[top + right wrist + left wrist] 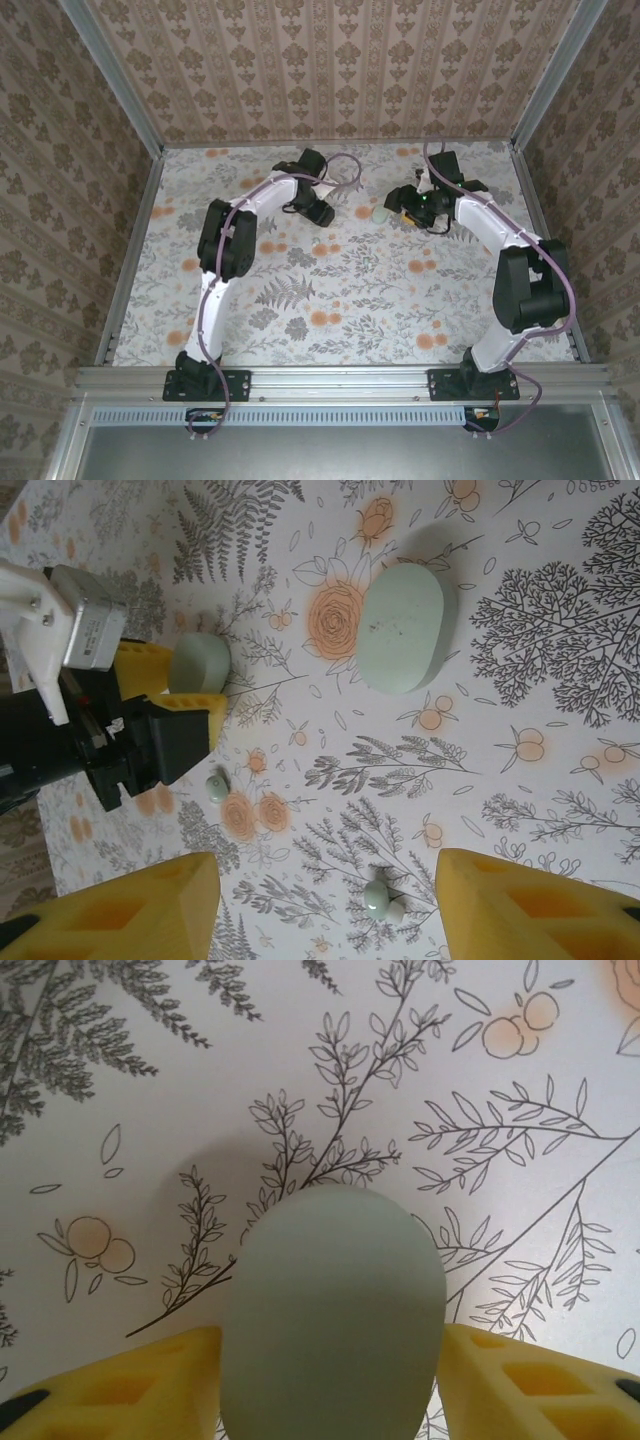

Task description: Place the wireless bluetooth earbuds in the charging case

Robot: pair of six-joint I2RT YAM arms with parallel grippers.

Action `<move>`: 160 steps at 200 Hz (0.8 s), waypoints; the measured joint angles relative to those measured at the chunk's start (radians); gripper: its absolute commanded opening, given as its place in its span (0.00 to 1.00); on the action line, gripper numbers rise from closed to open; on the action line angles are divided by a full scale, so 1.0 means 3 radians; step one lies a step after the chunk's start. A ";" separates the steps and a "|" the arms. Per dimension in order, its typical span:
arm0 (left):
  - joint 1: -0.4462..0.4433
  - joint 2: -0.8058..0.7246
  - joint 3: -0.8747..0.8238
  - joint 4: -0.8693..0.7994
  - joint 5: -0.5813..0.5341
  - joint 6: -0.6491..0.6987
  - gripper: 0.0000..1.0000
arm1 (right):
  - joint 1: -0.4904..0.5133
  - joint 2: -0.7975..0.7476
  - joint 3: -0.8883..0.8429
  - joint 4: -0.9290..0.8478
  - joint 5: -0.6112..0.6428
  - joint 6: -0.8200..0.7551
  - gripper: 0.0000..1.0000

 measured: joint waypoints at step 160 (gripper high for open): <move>-0.0317 -0.2326 -0.2213 0.1212 0.1200 0.0245 0.26 | 0.0543 -0.0759 -0.0402 0.0323 -0.0698 0.0509 0.63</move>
